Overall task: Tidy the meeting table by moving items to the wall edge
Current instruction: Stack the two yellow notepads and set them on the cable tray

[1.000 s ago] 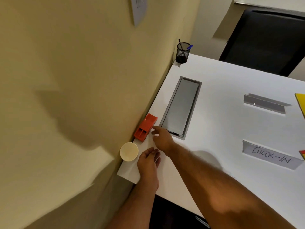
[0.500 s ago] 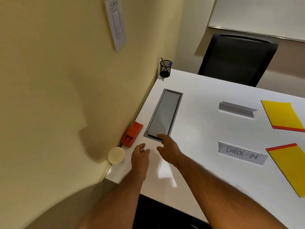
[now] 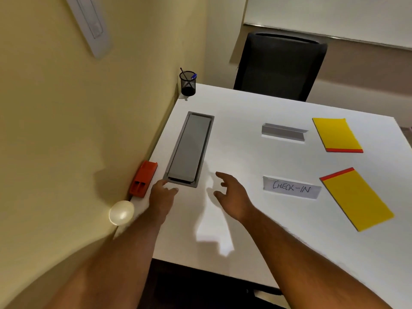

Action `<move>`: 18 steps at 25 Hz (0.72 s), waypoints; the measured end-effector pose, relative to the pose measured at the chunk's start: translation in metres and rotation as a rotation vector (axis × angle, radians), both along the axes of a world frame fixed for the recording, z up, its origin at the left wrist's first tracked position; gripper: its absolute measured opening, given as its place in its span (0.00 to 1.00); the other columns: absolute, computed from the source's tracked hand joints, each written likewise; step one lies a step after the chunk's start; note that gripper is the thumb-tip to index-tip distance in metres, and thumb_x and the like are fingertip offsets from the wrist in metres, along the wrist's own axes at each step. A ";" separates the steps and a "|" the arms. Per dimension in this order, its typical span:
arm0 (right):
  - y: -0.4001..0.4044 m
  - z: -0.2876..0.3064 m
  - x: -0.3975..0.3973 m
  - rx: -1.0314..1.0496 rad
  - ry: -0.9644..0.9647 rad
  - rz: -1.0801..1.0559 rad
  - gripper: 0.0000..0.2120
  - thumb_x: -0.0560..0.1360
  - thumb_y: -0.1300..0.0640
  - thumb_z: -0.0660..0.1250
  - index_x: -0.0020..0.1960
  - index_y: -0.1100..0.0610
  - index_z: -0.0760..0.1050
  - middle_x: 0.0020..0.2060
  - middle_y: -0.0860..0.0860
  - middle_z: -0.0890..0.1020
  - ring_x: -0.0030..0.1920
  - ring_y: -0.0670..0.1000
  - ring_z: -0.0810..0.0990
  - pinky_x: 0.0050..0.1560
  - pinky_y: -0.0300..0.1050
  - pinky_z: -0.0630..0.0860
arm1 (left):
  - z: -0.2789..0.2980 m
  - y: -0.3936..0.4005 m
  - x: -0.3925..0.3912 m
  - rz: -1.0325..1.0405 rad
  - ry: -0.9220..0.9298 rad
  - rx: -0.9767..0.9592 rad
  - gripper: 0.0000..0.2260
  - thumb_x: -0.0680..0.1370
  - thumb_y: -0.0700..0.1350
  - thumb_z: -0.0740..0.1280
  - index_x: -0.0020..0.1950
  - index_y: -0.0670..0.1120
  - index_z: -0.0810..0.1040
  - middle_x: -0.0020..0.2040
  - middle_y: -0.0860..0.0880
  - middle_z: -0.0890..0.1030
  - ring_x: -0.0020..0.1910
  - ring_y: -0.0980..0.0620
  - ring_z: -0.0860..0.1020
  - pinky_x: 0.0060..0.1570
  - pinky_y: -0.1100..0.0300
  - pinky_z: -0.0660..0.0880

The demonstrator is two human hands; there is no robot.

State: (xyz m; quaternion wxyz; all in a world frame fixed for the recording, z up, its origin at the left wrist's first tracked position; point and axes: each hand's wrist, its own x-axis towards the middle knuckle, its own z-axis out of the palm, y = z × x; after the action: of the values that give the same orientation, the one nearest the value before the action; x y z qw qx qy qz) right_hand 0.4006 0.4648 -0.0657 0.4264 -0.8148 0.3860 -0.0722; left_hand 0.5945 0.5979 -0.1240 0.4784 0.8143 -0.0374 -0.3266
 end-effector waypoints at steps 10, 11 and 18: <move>-0.028 0.026 -0.141 -0.062 -0.020 -0.148 0.27 0.78 0.56 0.72 0.76 0.50 0.71 0.71 0.46 0.76 0.60 0.47 0.80 0.67 0.44 0.75 | 0.055 -0.063 -0.165 -0.188 -0.135 -0.174 0.25 0.77 0.42 0.75 0.73 0.50 0.74 0.72 0.49 0.76 0.70 0.49 0.75 0.66 0.50 0.75; -0.032 0.030 -0.161 -0.080 -0.023 -0.161 0.28 0.78 0.55 0.73 0.76 0.50 0.71 0.71 0.47 0.76 0.60 0.48 0.80 0.67 0.46 0.77 | 0.061 -0.070 -0.188 -0.203 -0.141 -0.183 0.24 0.77 0.42 0.75 0.72 0.50 0.74 0.72 0.49 0.76 0.69 0.49 0.75 0.65 0.51 0.75; -0.093 0.068 -0.321 -0.112 -0.062 -0.201 0.29 0.78 0.56 0.74 0.76 0.56 0.71 0.73 0.55 0.76 0.69 0.57 0.78 0.70 0.52 0.76 | 0.114 -0.116 -0.360 -0.214 -0.181 -0.220 0.24 0.77 0.41 0.74 0.72 0.47 0.75 0.69 0.46 0.78 0.67 0.46 0.77 0.66 0.48 0.76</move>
State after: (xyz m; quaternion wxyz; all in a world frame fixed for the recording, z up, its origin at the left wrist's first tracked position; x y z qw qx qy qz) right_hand 0.0792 0.3716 0.0027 0.3827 -0.7919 0.4476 -0.1612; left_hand 0.2348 0.4821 -0.0100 0.5217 0.7746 -0.2019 -0.2951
